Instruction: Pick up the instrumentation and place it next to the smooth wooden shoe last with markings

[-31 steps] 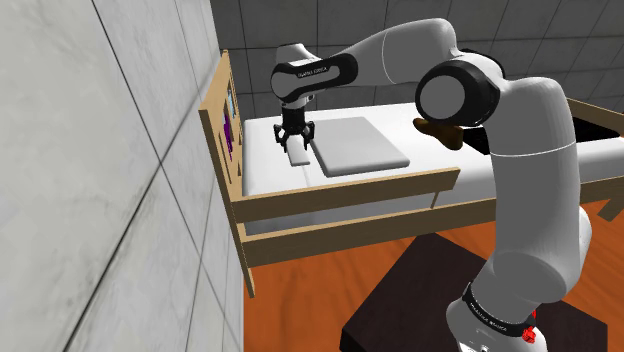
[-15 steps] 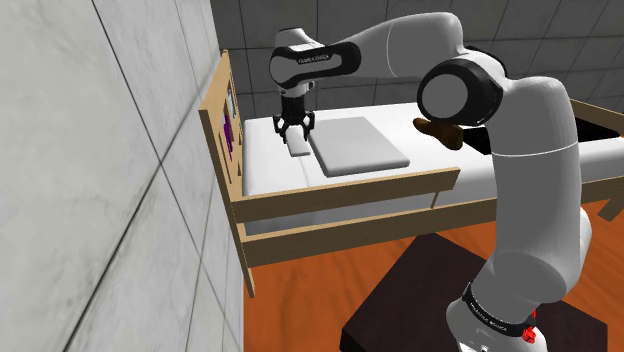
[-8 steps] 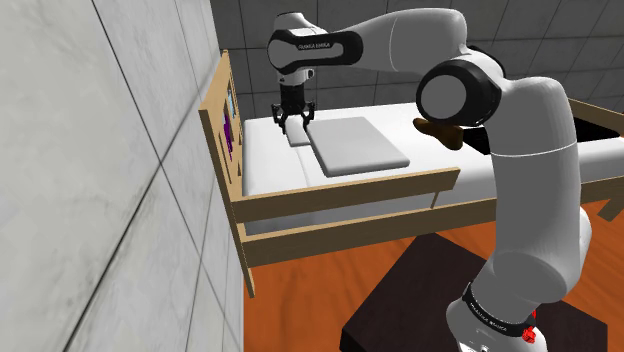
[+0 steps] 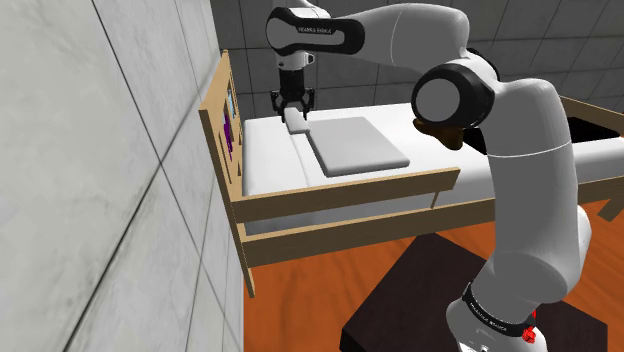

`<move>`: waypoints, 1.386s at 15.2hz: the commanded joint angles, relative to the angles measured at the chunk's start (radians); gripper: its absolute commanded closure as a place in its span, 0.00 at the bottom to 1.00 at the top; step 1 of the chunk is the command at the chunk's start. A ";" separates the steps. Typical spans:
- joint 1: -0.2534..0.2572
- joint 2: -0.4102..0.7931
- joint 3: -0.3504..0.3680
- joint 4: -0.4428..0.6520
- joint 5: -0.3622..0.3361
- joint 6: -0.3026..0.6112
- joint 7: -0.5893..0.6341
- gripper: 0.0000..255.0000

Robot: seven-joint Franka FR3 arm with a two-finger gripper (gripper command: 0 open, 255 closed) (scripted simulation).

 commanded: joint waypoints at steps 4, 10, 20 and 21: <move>0.007 0.041 -0.001 0.137 -0.003 -0.095 -0.001 1.00; -0.004 0.020 -0.002 0.160 -0.001 -0.140 -0.013 1.00; -0.135 -0.411 -0.045 -0.472 0.039 0.063 -0.167 1.00; -0.145 -0.442 -0.053 -0.512 0.040 0.072 -0.185 1.00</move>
